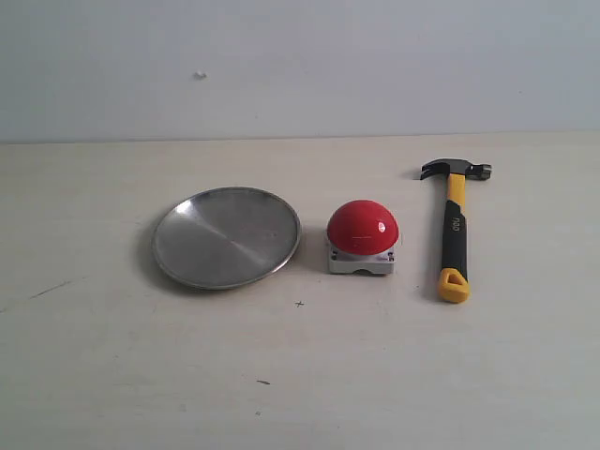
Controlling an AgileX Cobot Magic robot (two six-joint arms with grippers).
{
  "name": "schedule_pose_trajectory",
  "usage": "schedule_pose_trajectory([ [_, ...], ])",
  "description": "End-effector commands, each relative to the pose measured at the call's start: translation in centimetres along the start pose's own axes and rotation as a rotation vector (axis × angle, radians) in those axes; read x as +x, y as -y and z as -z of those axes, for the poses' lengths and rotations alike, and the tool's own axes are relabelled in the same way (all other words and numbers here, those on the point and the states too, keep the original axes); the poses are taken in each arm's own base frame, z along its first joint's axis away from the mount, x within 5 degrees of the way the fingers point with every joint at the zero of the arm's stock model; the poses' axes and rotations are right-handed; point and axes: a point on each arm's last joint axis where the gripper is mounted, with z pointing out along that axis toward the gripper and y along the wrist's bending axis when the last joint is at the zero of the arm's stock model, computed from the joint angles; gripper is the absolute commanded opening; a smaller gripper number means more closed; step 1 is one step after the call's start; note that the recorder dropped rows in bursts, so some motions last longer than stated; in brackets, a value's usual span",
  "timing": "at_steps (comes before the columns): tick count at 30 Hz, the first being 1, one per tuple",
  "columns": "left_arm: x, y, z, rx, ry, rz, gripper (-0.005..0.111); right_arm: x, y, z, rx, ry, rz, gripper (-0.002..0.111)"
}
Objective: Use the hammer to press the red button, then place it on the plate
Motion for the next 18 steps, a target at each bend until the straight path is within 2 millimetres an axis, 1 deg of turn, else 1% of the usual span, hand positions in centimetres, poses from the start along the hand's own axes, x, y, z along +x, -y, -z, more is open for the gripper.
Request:
schedule_pose_trajectory([
  [1,0.0,0.0,0.0,0.005,-0.002,0.000,0.000,-1.4,0.0,0.1,0.001,0.168,-0.054,0.000],
  [3,0.0,0.0,0.0,0.005,-0.002,0.000,0.000,-2.2,0.1,0.3,-0.001,0.257,-0.063,0.000],
  [5,0.0,0.0,0.0,0.005,-0.002,0.000,0.000,-2.9,0.1,0.5,-0.009,0.337,-0.107,0.000],
  [6,0.0,0.0,0.0,0.005,-0.002,0.000,0.000,-3.2,0.1,0.7,-0.016,0.380,-0.148,0.000],
  [9,0.0,0.0,0.0,0.005,-0.002,0.000,0.000,-4.9,0.4,1.5,-0.042,0.588,-0.315,0.000],
  [11,0.0,0.0,0.0,0.005,-0.002,0.000,0.000,-5.9,1.1,2.2,-0.015,0.692,-0.415,0.000],
  [12,0.0,0.0,0.0,0.005,-0.002,0.000,0.000,-6.9,1.5,2.4,0.020,0.712,-0.495,0.000],
  [15,0.0,0.0,0.0,0.005,-0.002,0.000,0.000,-9.8,2.3,1.4,0.165,0.667,-0.480,0.000],
  [17,0.0,0.0,0.0,0.005,-0.002,0.000,0.000,-12.7,2.4,-0.4,0.230,0.623,-0.425,0.000],
  [18,0.0,0.0,0.0,0.005,-0.002,0.000,0.000,-14.6,2.3,-1.7,0.245,0.602,-0.380,0.000],
])
